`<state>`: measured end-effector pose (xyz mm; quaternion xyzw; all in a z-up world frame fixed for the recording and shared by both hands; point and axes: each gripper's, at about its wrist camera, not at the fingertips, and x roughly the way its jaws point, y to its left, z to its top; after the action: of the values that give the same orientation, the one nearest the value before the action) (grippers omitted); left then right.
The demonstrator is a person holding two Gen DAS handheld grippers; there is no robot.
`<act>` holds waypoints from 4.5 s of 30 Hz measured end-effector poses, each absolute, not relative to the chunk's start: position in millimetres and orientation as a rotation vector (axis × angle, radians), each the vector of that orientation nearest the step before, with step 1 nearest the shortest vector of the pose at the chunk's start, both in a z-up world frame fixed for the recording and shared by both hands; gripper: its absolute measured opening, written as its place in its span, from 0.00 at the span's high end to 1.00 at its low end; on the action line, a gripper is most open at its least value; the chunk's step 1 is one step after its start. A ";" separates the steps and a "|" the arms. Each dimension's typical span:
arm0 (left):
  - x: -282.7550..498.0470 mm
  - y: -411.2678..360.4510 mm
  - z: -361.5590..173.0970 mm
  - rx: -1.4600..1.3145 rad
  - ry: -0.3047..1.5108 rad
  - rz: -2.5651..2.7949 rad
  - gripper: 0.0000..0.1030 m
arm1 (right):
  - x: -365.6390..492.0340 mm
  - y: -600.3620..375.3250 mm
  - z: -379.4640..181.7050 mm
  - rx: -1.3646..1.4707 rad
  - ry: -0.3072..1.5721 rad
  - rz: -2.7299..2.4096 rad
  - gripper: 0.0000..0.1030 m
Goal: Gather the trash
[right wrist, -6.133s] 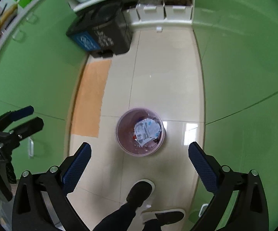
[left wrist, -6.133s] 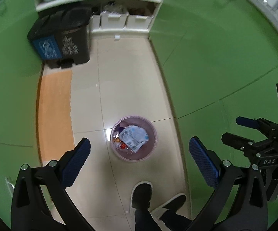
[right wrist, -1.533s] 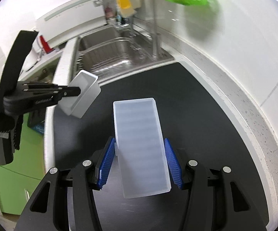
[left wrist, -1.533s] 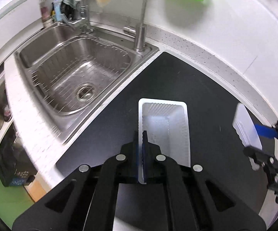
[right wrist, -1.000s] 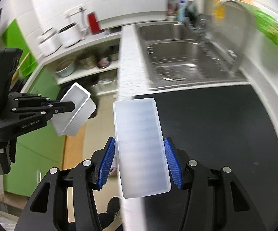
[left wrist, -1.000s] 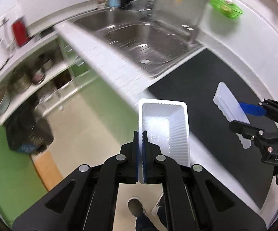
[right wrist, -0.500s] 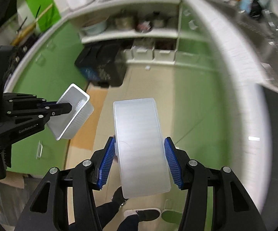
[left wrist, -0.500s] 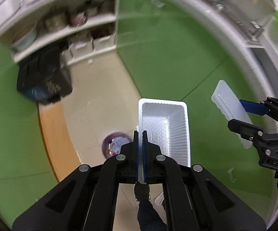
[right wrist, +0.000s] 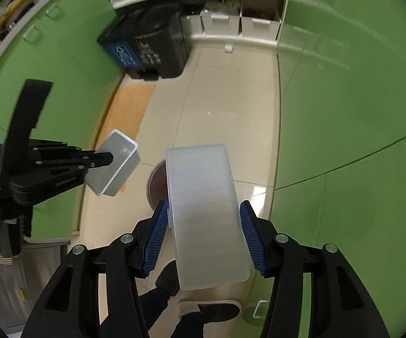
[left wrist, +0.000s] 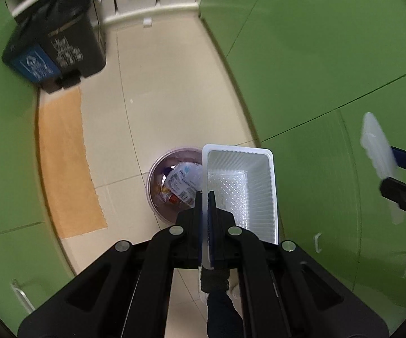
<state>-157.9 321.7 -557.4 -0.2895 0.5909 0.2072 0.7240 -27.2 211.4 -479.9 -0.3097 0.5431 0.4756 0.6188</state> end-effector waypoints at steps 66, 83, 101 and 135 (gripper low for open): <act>-242.4 334.0 -453.3 -0.679 1.120 0.627 0.03 | -72.2 246.5 -462.4 -0.667 1.276 1.138 0.05; -202.1 272.5 -207.3 -0.440 0.968 0.460 0.03 | -42.2 139.7 -191.2 -0.362 1.035 0.981 0.05; -56.7 132.5 -76.7 -0.154 0.852 0.029 0.03 | 13.7 -101.5 -52.9 -0.080 0.821 0.492 0.05; 7.8 -31.4 -38.2 -0.006 0.892 -0.195 0.03 | 28.3 -270.9 -28.8 -0.040 0.874 0.315 0.05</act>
<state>7.8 -31.4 -38.2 -0.0027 0.4306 -0.0941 0.8976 28.3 -270.9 -28.8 -0.0193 0.4212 0.1517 0.8940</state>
